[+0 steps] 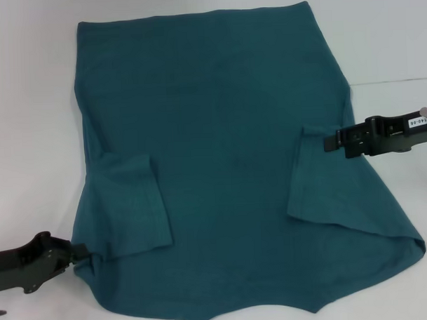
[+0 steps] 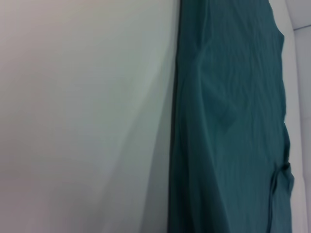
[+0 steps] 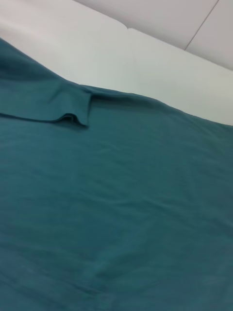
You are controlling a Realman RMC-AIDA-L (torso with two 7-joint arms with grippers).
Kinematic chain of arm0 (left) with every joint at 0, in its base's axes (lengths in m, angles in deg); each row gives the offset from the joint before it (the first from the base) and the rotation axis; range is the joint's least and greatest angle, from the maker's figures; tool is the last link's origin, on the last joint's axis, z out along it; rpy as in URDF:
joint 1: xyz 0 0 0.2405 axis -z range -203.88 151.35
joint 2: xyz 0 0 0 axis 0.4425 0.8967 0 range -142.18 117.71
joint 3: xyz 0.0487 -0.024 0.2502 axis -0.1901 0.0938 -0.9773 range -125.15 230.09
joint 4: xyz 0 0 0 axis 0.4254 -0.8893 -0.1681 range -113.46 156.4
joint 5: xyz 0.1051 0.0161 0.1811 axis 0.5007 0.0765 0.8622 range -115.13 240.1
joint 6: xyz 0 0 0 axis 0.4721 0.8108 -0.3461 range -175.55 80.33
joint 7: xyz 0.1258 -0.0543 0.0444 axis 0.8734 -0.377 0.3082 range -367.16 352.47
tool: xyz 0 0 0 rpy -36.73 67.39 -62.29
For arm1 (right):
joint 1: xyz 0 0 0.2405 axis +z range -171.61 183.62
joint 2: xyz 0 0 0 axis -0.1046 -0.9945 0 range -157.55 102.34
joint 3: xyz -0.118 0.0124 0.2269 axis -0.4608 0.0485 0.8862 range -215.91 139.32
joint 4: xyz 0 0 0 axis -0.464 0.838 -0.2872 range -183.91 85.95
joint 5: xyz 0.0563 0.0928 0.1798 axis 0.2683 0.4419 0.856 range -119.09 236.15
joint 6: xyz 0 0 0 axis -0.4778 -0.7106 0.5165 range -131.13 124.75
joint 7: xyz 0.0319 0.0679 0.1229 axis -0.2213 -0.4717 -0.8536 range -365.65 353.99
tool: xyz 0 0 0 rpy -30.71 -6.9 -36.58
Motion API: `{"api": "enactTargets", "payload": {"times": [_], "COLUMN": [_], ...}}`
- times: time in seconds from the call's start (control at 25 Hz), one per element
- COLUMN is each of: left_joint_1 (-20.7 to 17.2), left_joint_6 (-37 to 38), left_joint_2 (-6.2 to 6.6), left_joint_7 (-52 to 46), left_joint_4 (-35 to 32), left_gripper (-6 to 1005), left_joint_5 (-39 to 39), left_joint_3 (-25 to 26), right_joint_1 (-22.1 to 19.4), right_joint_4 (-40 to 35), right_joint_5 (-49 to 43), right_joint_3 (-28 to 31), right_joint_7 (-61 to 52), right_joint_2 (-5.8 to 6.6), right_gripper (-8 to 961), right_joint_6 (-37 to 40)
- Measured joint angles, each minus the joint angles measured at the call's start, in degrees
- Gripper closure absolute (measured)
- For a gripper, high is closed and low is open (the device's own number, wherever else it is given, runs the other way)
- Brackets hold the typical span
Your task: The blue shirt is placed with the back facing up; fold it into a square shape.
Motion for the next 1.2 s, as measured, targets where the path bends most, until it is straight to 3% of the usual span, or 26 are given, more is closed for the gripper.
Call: {"api": "enactTargets", "payload": {"times": [0.16, 0.56, 0.92, 1.2], "left_joint_1": [-0.09, -0.51, 0.07, 0.17], "left_joint_6": [2.16, 4.61, 2.97, 2.52], "left_joint_2": [0.06, 0.54, 0.61, 0.61], "left_joint_7": [1.15, 2.1, 2.05, 1.84], "left_joint_4": [-0.61, -2.13, -1.71, -1.67], "left_gripper": [996, 996, 997, 997], "left_joint_5": [-0.94, -2.63, -2.64, -2.65], "left_joint_3": [0.19, 1.41, 1.15, 1.08], "right_joint_1": [-0.22, -1.94, -5.78, -7.75], "right_joint_4": [0.0, 0.0, -0.11, -0.78], "right_joint_5": [-0.21, -0.08, -1.28, -8.24], "right_joint_3": [0.0, 2.79, 2.43, 2.75], "right_joint_7": [0.0, -0.14, 0.19, 2.64], "right_joint_2": [0.05, 0.49, 4.72, 5.75], "right_gripper": [270, 271, 271, 272], "right_joint_6": [-0.15, -0.75, 7.92, 12.91]}}
